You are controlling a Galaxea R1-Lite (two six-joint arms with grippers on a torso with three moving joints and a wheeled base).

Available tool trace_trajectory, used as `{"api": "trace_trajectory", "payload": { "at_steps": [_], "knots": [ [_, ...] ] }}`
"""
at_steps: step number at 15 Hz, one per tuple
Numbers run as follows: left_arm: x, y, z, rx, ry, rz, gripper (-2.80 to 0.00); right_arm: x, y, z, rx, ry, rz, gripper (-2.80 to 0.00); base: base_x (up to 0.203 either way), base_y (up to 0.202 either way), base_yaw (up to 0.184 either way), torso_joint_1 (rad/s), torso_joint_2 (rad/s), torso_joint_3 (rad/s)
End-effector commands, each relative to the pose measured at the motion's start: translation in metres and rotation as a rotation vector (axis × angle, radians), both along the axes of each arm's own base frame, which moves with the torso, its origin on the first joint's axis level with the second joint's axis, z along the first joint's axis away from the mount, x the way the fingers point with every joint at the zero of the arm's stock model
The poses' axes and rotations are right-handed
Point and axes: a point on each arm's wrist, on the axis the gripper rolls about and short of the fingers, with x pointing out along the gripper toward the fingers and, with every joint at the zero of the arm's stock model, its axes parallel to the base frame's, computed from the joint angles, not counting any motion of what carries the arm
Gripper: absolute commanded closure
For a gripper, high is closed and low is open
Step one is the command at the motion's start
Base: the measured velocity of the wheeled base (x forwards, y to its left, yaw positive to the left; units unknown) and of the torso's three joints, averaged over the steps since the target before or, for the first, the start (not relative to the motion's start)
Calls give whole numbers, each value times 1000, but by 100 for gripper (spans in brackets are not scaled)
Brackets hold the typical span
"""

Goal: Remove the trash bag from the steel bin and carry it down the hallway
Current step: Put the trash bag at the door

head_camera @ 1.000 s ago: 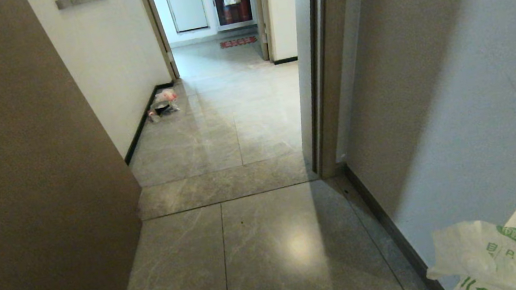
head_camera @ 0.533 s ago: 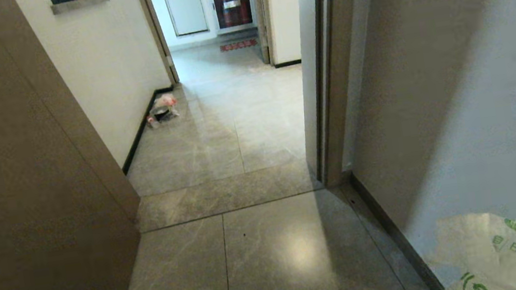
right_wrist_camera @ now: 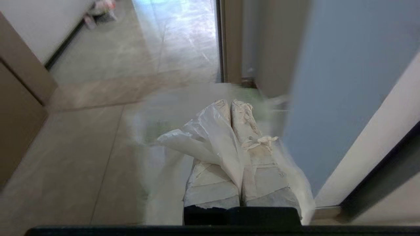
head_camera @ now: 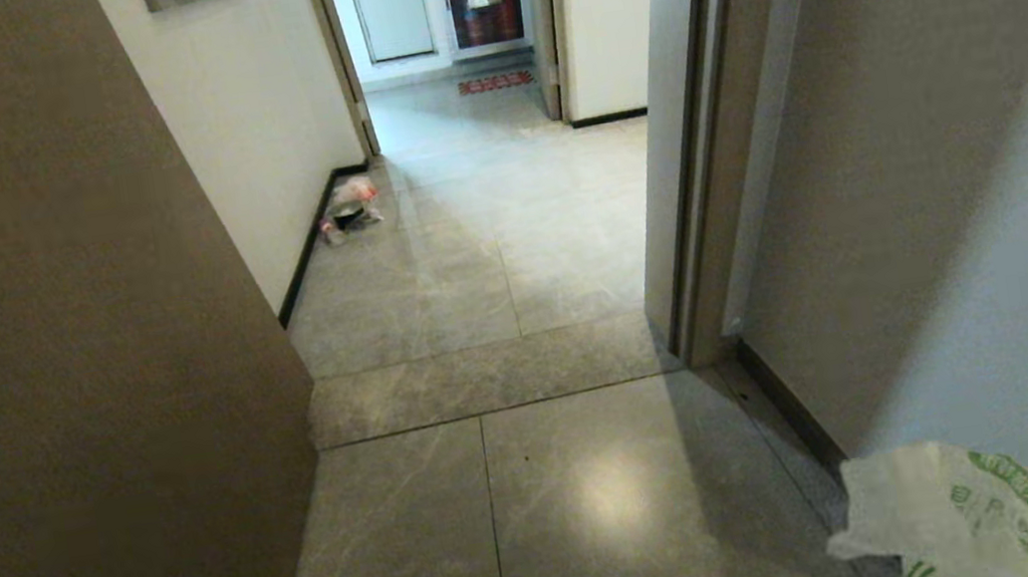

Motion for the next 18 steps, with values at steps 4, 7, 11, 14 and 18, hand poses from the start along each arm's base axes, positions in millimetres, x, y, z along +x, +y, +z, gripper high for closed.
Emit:
{"api": "trace_trajectory", "payload": {
  "at_steps": [4, 7, 11, 14, 18],
  "knots": [
    [0, 0, 0, 0, 0, 1, 0, 0, 0, 0, 0, 1, -2, 0, 120, 1, -2, 1, 2, 2],
    [0, 0, 0, 0, 0, 0, 0, 0, 0, 0, 1, 1, -1, 0, 186, 0, -1, 4, 3, 2],
    [0, 0, 0, 0, 0, 1, 0, 0, 0, 0, -1, 1, -2, 0, 182, 0, -2, 3, 1, 3],
    [0, 0, 0, 0, 0, 0, 0, 0, 0, 0, -1, 1, -2, 0, 185, 0, -1, 4, 1, 5],
    [0, 0, 0, 0, 0, 2, 0, 0, 0, 0, 0, 1, -2, 0, 182, 0, -3, 4, 0, -2]
  ]
}}
